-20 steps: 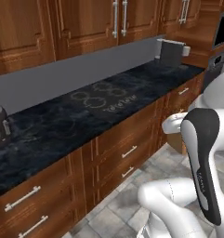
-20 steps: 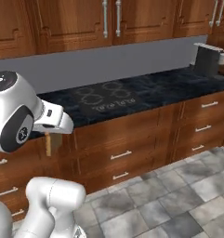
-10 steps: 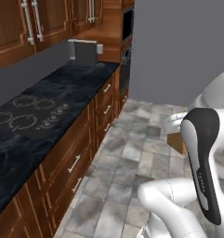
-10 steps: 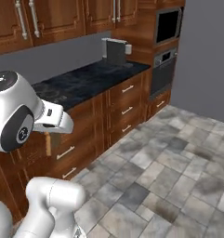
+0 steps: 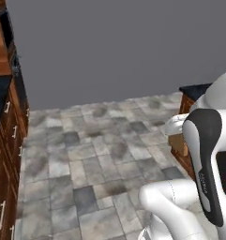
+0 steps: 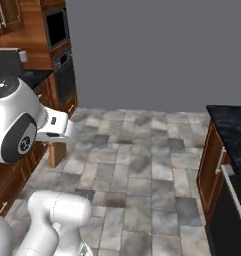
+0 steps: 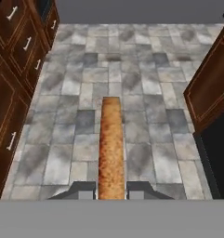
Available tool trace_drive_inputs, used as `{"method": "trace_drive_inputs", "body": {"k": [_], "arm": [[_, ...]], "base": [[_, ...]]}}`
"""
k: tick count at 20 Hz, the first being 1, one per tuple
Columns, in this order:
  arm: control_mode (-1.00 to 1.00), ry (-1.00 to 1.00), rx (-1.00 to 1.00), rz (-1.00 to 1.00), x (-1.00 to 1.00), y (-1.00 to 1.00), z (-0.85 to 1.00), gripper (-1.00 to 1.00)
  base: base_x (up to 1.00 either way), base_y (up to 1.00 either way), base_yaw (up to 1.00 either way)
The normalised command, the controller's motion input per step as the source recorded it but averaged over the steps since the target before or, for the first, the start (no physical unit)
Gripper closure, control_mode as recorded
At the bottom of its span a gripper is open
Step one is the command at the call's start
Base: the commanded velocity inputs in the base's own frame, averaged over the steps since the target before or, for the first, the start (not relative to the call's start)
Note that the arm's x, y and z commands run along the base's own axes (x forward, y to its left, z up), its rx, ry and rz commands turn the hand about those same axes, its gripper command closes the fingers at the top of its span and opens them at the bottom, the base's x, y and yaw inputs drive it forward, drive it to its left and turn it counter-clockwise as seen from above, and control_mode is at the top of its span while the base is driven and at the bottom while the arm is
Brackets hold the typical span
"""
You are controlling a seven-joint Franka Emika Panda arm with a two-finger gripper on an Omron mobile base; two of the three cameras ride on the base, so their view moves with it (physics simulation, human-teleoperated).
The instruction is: Start the toaster. Once the lever pops up, take the bread to the plate on the dining counter.
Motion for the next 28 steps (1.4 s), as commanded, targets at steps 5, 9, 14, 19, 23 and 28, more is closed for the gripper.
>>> {"method": "trace_drive_inputs", "body": {"k": [5, 9, 14, 19, 23, 28], "arm": [[1.00, 0.00, 0.00, 0.00, 0.00, 0.00, 0.00, 1.00], [1.00, 0.00, 0.00, 0.00, 0.00, 0.00, 0.00, 1.00], [1.00, 0.00, 0.00, 0.00, 0.00, 0.00, 0.00, 1.00], [1.00, 0.00, 0.00, 0.00, 0.00, 0.00, 0.00, 1.00], [1.00, 0.00, 0.00, 0.00, 0.00, 0.00, 0.00, 1.00], [1.00, 0.00, 0.00, 0.00, 0.00, 0.00, 0.00, 1.00]], "base": [[0.00, 0.00, -0.91], [0.00, 0.00, -0.90], [0.00, 0.00, -0.88], [0.00, 0.00, -0.83], [0.00, 0.00, -0.78], [0.01, 0.16, -0.62]]}}
